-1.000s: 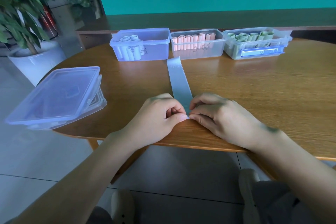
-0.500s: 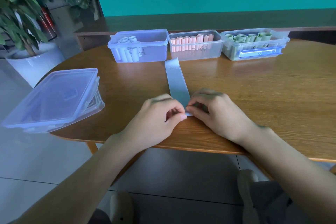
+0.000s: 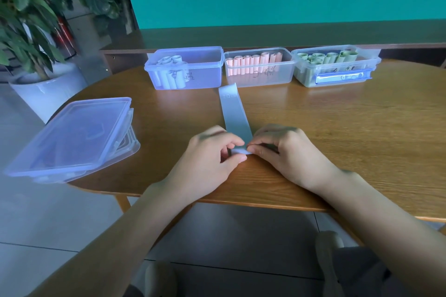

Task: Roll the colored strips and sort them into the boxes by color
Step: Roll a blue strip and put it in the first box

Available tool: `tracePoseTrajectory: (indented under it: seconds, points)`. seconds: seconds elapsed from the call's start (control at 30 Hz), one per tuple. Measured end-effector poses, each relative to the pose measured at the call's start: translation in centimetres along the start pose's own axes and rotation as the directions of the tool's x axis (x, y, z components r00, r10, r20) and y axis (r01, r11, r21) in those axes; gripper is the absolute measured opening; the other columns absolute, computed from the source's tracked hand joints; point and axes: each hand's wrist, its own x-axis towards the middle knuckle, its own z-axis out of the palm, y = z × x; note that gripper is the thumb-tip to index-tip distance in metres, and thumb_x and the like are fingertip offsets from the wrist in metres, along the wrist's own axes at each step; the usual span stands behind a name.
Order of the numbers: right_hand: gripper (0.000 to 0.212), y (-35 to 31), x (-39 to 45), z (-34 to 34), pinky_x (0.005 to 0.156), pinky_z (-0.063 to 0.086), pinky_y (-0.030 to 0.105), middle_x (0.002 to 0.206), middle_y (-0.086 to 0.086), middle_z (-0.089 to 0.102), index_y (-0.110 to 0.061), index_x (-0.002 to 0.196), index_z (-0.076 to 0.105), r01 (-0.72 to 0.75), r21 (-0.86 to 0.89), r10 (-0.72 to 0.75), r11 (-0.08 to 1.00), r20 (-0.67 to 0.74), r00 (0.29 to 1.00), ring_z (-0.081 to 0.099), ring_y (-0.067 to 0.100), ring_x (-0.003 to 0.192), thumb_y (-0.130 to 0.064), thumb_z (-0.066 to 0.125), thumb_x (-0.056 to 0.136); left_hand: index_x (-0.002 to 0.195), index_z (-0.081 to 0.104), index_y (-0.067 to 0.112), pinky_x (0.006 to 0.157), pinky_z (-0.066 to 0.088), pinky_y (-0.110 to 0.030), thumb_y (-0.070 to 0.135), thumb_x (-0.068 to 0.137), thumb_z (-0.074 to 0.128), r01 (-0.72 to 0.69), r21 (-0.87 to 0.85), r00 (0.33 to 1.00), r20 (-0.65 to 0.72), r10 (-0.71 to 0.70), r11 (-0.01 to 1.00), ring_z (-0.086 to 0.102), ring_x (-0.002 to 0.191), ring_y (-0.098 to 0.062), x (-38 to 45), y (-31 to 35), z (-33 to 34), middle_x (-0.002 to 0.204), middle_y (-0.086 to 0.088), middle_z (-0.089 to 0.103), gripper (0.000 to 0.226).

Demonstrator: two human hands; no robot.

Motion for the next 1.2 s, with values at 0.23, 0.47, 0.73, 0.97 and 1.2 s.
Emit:
tracePoseTrajectory:
  seconds: [0.23,0.47,0.73,0.97,1.2]
  points:
    - [0.011,-0.1,0.2,0.2,0.084,0.053,0.032,0.101,-0.007,0.067,-0.017,0.100,0.077,0.015,-0.019,-0.016,1.000,-0.034,0.999,0.064,0.009,0.091,-0.025,0.070,0.096,0.101,0.075,0.025,0.069,0.040,-0.004,0.034,0.093,0.068,0.012,0.020,1.000,0.008,-0.013,1.000,0.057,0.084,0.002,0.5,-0.2,0.2,0.096,0.016,0.060,0.014]
    - [0.008,0.4,0.8,0.1,0.085,0.052,0.039,0.098,-0.011,0.069,-0.022,0.101,0.077,0.002,-0.004,-0.002,1.000,0.031,1.000,0.064,0.010,0.094,-0.022,0.072,0.095,0.105,0.075,0.025,0.077,0.048,-0.016,0.035,0.096,0.063,0.019,0.064,1.000,-0.017,-0.017,0.998,0.057,0.088,-0.004,0.8,-0.4,0.6,0.102,0.012,0.062,0.018]
    - [0.015,1.2,1.9,-0.4,0.091,0.052,0.032,0.101,-0.011,0.069,-0.024,0.108,0.078,-0.044,0.009,0.043,0.999,0.116,0.992,0.063,0.004,0.096,-0.023,0.069,0.097,0.105,0.073,0.027,0.068,0.036,-0.001,0.030,0.092,0.070,0.058,0.029,0.998,-0.015,-0.058,0.998,0.057,0.081,0.001,1.3,-0.4,0.4,0.100,0.015,0.062,0.013]
    - [0.015,0.6,1.0,-0.7,0.086,0.050,0.024,0.099,-0.011,0.071,-0.022,0.109,0.078,-0.042,0.068,0.035,0.997,0.103,0.994,0.064,0.005,0.093,-0.022,0.071,0.095,0.098,0.074,0.029,0.076,0.044,-0.011,0.026,0.092,0.070,0.039,-0.024,0.999,-0.007,-0.039,0.999,0.058,0.088,0.000,1.2,-0.5,0.5,0.095,0.019,0.063,0.008]
    - [0.011,-0.9,-1.5,-1.4,0.077,0.043,0.011,0.093,-0.019,0.069,-0.026,0.102,0.078,-0.094,0.135,0.077,0.986,0.131,0.988,0.065,0.007,0.088,-0.030,0.074,0.092,0.096,0.073,0.026,0.072,0.039,-0.004,0.023,0.092,0.071,-0.033,-0.043,0.999,0.007,0.033,0.999,0.057,0.088,0.004,-1.4,0.3,-0.2,0.088,0.021,0.061,0.005]
